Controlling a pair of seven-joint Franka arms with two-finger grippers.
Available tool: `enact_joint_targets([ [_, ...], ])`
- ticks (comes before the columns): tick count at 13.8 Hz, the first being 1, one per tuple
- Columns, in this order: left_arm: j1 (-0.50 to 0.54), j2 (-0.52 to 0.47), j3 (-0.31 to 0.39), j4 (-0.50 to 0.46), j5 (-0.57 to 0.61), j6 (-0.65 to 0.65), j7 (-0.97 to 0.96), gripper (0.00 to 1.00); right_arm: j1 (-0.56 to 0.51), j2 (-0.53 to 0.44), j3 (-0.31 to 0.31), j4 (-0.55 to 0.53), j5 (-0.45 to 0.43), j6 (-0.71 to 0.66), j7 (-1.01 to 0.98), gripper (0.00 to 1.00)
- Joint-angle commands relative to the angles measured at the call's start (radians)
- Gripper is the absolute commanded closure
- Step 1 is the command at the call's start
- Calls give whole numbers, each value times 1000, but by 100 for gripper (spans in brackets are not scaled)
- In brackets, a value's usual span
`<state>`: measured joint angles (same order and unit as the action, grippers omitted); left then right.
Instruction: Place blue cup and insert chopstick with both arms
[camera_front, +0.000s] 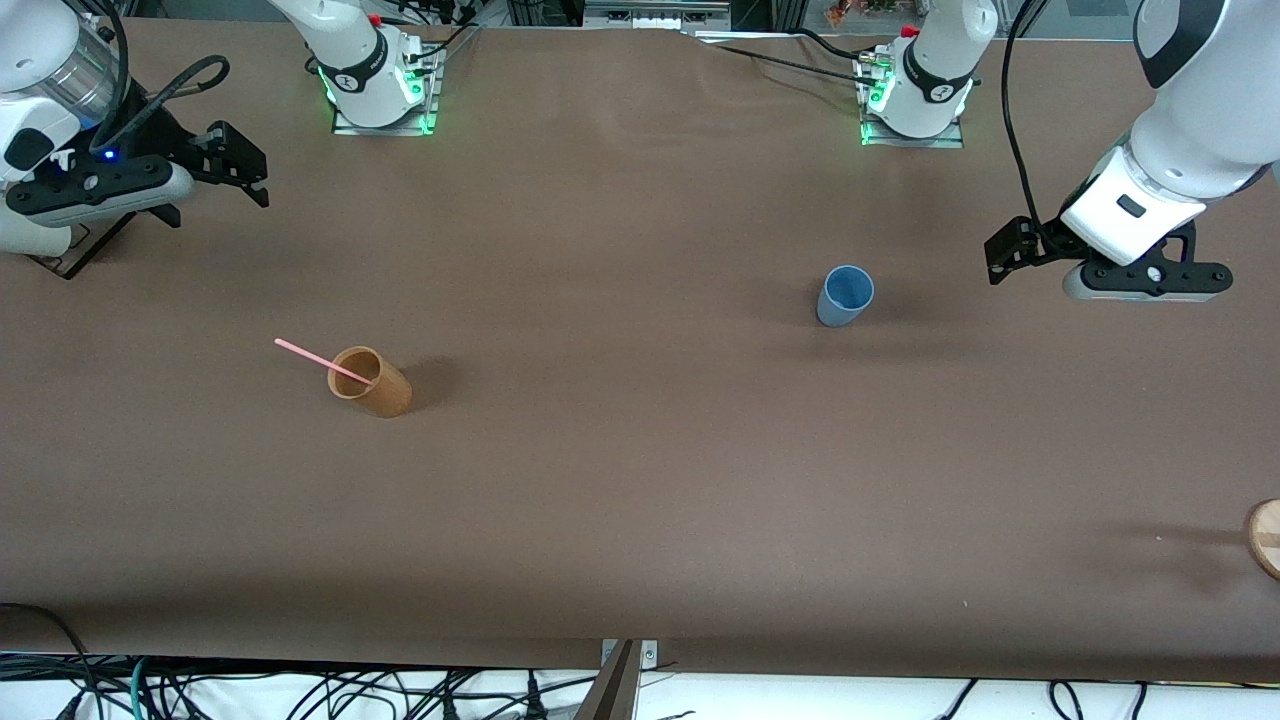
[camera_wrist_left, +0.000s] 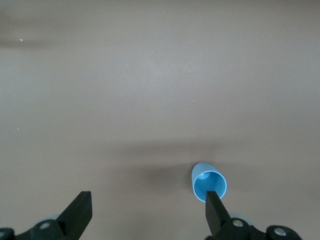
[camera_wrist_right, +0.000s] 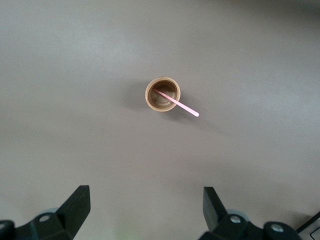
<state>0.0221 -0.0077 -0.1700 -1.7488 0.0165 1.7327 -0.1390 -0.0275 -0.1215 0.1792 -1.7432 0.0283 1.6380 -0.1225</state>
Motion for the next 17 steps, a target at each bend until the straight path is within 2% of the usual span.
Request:
enact_joint_targets([
  [1, 1, -6, 0, 17, -32, -28, -2, 0, 12, -18, -12, -2, -7, -7, 4, 0],
  [12, -4, -6, -6, 26, -32, -62, -4, 0, 12, -18, -12, -44, -11, 11, -6, 0],
  [17, -13, -6, -6, 32, -30, -102, 7, 0, 12, -12, -20, -140, -13, 129, -12, 0],
])
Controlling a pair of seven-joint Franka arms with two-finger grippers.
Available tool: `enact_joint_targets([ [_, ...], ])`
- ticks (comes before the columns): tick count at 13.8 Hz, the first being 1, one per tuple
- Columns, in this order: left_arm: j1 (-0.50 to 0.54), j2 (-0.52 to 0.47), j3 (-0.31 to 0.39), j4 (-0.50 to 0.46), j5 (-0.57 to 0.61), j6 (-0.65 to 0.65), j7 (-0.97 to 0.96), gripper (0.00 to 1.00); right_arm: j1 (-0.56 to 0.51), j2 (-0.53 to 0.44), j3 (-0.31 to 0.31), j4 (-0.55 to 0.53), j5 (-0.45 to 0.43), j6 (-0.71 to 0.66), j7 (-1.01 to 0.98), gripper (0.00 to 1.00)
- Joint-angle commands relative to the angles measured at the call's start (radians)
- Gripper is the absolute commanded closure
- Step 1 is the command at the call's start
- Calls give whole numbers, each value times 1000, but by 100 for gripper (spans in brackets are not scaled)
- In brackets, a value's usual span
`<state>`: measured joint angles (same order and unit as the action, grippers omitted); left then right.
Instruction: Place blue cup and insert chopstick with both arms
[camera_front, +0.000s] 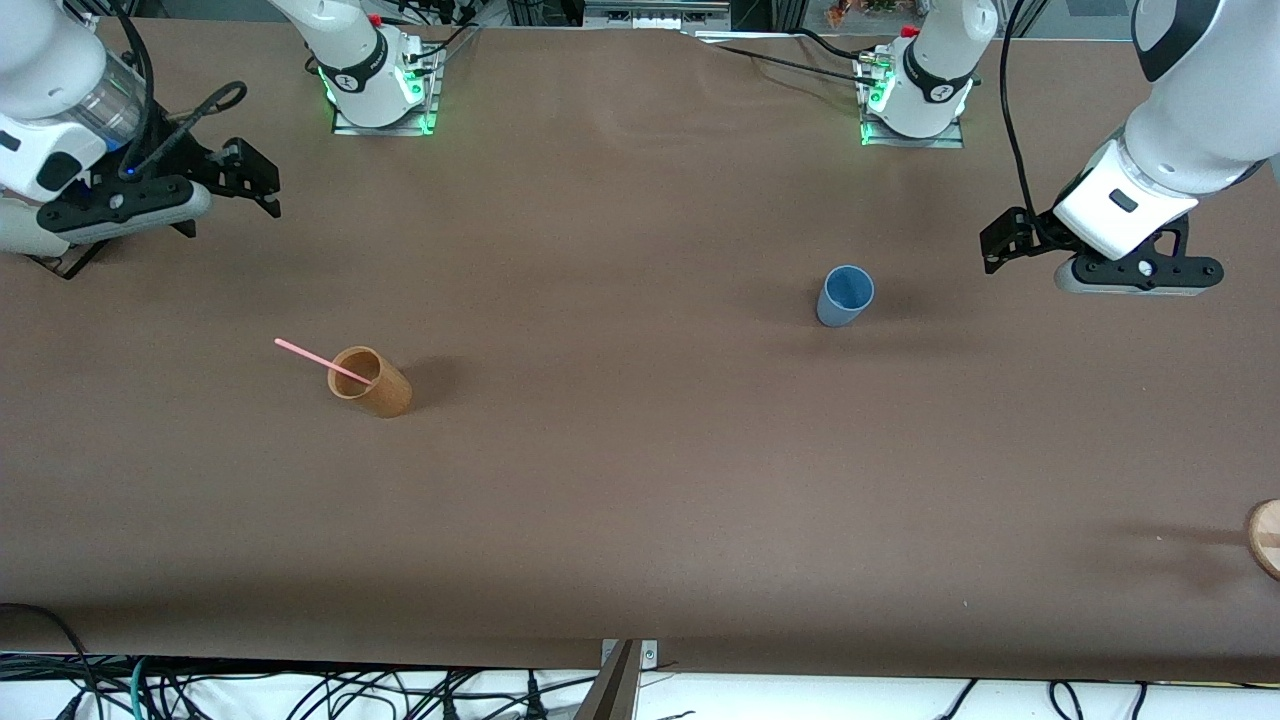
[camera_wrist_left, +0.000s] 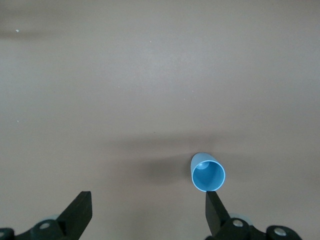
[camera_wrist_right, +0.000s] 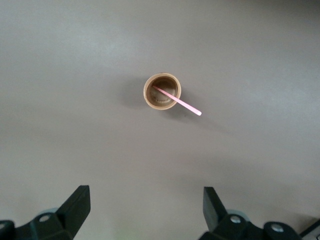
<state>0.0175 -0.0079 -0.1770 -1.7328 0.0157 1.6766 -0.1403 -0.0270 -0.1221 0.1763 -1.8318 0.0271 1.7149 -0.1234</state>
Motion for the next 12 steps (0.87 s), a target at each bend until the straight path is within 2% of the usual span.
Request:
enact_joint_targets([
  [1, -10, -7, -1, 15, -29, -75, 10, 0, 10, -8, -17, -78, -27, 89, -34, 0],
  [3, -10, -4, -21, 7, -31, -126, 11, 0, 12, 10, -17, -133, -61, 168, -157, 0],
  [5, -11, -3, -22, -39, -29, -123, 14, 0, 12, 34, -15, -171, -78, 227, -298, 0],
  [7, -11, -3, -54, -99, -26, -83, 16, 0, 13, 71, -14, -207, -117, 293, -443, 0],
  [12, -14, -7, -78, -394, -25, 314, 103, 0, 15, 188, -6, -247, -177, 481, -755, 0],
])
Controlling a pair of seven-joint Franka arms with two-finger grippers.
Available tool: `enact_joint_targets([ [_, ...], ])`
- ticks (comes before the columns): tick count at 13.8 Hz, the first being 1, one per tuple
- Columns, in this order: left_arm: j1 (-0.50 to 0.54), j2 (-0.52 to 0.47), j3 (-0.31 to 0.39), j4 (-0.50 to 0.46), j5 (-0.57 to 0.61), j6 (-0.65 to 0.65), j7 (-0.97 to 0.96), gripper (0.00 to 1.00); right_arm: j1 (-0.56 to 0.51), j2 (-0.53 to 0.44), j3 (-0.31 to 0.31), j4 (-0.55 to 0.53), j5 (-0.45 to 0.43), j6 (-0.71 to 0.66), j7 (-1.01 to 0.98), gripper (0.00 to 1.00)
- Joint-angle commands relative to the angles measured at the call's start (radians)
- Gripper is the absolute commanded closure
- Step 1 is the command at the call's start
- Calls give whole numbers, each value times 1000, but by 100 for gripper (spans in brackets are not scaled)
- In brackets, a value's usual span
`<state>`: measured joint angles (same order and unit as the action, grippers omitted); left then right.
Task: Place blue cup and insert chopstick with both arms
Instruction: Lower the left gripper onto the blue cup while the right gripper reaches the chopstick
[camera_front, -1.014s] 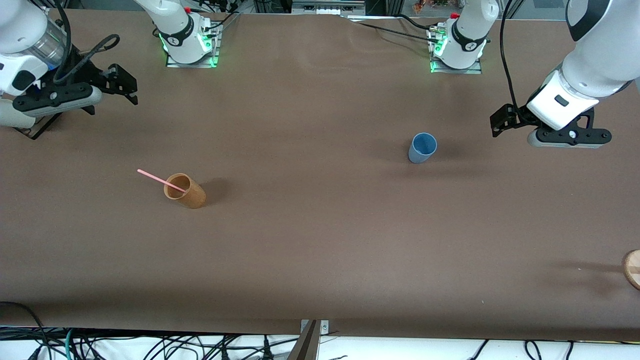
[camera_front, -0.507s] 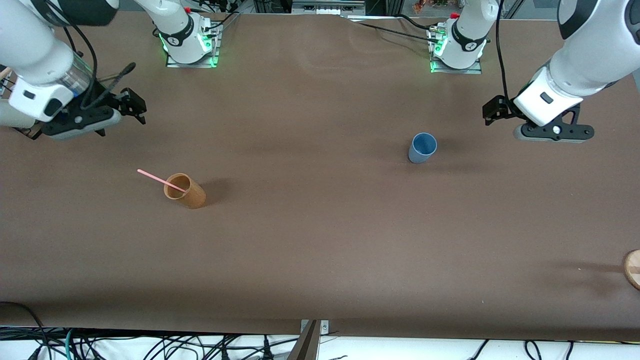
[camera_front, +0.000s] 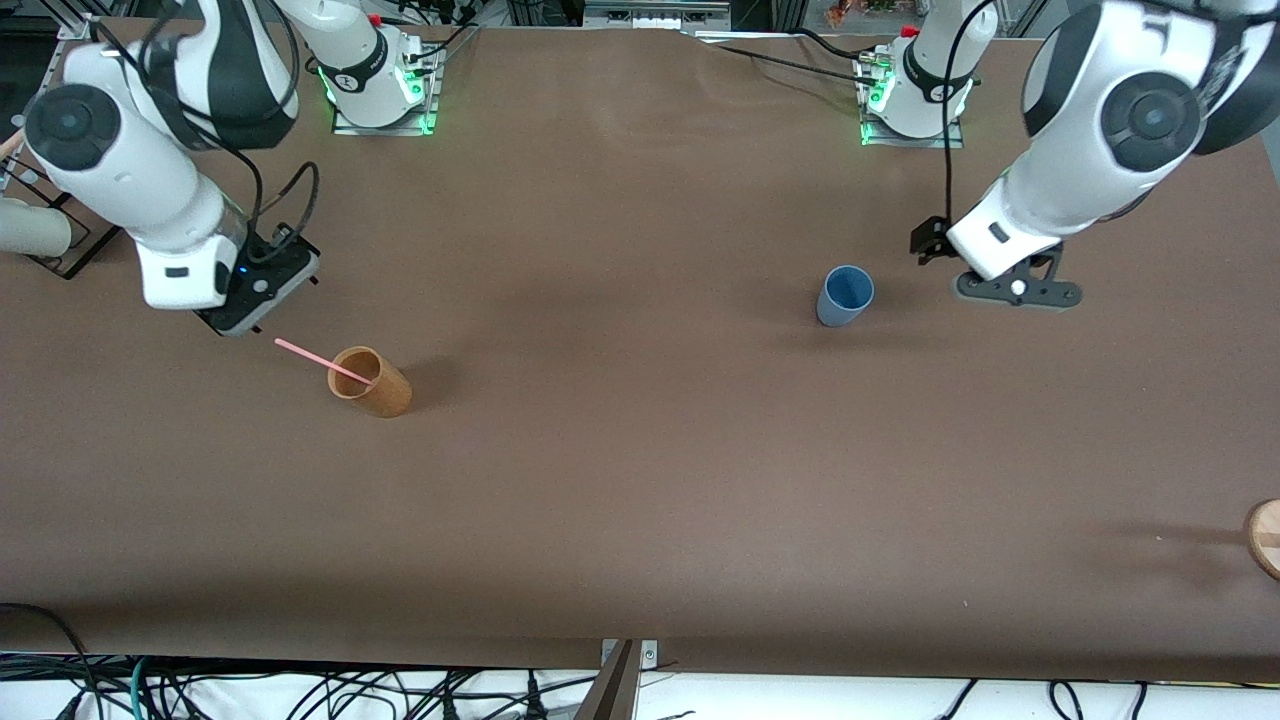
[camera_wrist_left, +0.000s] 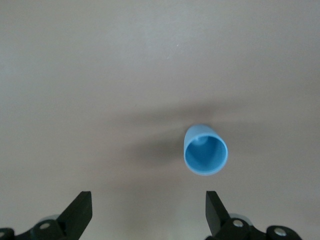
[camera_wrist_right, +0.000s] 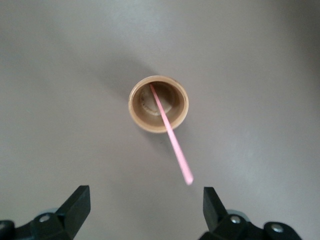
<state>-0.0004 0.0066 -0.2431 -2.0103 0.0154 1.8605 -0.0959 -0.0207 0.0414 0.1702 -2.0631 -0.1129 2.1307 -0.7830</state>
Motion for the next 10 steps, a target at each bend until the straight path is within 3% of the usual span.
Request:
enact_joint_targets([
  [1, 5, -20, -40, -177, -22, 219, 62, 0, 10, 38, 3, -23, -57, 101, -117, 0],
  [4, 3, 6, -73, -321, -17, 403, 62, 0, 8, 75, 8, -38, -93, 176, -185, 0],
  [9, 16, 179, -77, -332, -15, 519, 61, 0, 1, 118, 6, -69, -99, 282, -263, 0],
  [10, 7, 205, -77, -329, -15, 538, 59, 7, -1, 124, 6, -74, -99, 293, -278, 0],
])
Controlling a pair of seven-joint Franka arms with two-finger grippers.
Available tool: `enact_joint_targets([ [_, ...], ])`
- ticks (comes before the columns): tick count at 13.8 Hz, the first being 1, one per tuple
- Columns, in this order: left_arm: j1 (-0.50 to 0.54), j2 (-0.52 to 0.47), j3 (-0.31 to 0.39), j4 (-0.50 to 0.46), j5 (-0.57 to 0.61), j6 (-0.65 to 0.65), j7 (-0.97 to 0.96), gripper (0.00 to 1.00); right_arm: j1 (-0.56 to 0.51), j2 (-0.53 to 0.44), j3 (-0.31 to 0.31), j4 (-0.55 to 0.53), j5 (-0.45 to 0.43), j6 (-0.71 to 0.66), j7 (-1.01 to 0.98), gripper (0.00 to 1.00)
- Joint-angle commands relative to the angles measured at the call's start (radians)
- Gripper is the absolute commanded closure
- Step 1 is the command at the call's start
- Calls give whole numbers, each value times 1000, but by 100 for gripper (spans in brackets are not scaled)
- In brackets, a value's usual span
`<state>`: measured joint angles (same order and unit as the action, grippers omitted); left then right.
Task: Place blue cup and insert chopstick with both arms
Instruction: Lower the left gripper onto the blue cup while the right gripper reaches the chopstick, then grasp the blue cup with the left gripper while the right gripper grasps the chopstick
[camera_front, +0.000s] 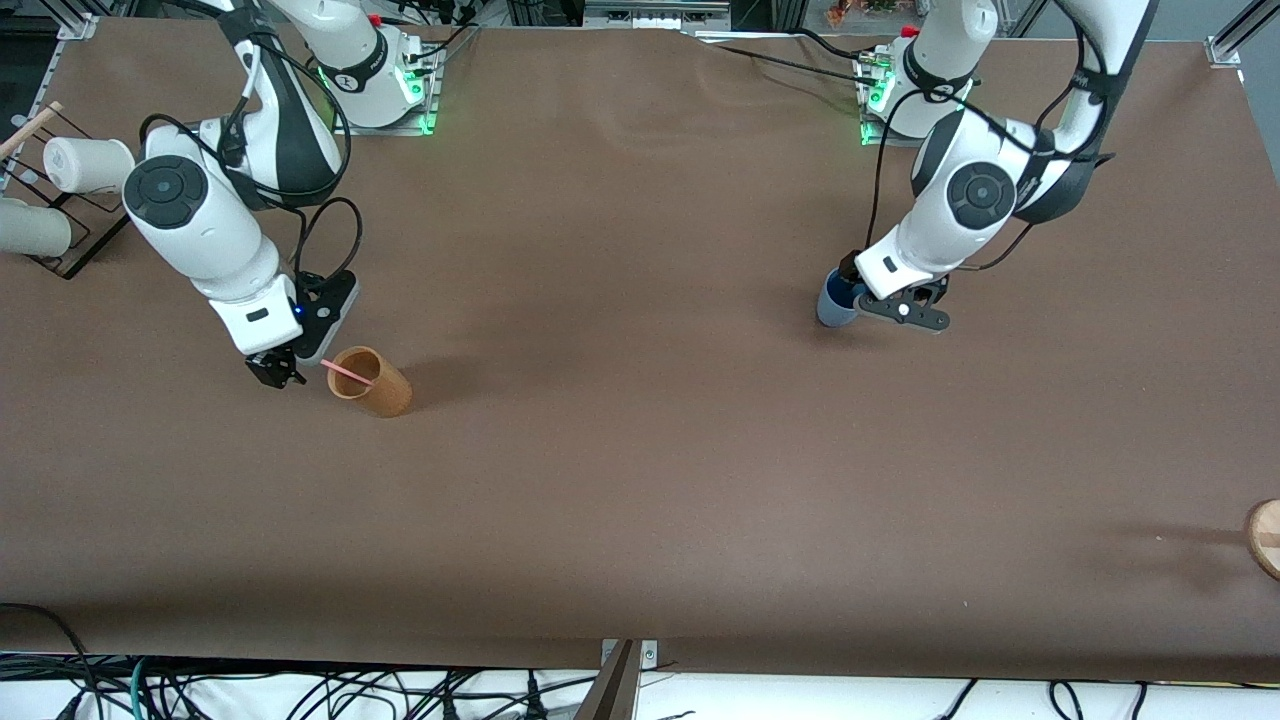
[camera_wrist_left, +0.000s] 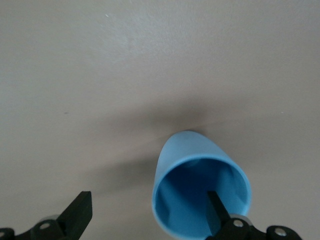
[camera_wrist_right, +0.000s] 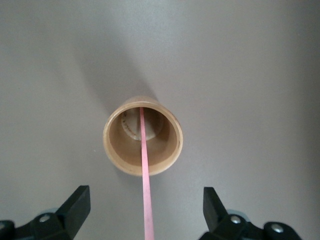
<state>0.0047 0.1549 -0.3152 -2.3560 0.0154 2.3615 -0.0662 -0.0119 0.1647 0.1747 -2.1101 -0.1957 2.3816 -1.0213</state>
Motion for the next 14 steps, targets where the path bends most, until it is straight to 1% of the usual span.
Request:
enact_joint_targets([
  [1, -2, 72, -5, 17, -15, 66, 22, 36, -17, 6, 2, -33, -16, 57, -58, 0],
  [2, 0, 86, -5, 20, -14, 71, 34, 78, -25, 9, 2, -39, -16, 73, -78, 0],
  [3, 3, 90, -5, 21, -12, 71, 34, 100, -29, 12, 0, -42, -18, 76, -88, 0],
  [6, 1, 87, -5, 24, 23, 61, 31, 100, -36, 15, -1, -57, -18, 90, -91, 1],
  [7, 0, 89, -5, 27, 26, 61, 31, 100, -40, 18, -3, -67, -18, 106, -91, 2],
  [8, 0, 87, -5, 33, 26, 59, 29, 100, -45, 24, -3, -74, -18, 117, -91, 10],
  [9, 0, 83, -7, 43, 26, 48, 28, 100, -46, 24, -3, -77, -18, 119, -91, 20],
  [10, -6, 83, -8, 85, 26, 9, 23, 100, -46, 24, -3, -77, -18, 119, -91, 30],
  [12, -60, 103, -12, 231, 24, -126, 7, 100, -48, 29, -3, -76, -18, 120, -91, 52],
  [14, -129, 178, -12, 376, 15, -215, -90, 100, -48, 30, -4, -76, -16, 122, -91, 73],
])
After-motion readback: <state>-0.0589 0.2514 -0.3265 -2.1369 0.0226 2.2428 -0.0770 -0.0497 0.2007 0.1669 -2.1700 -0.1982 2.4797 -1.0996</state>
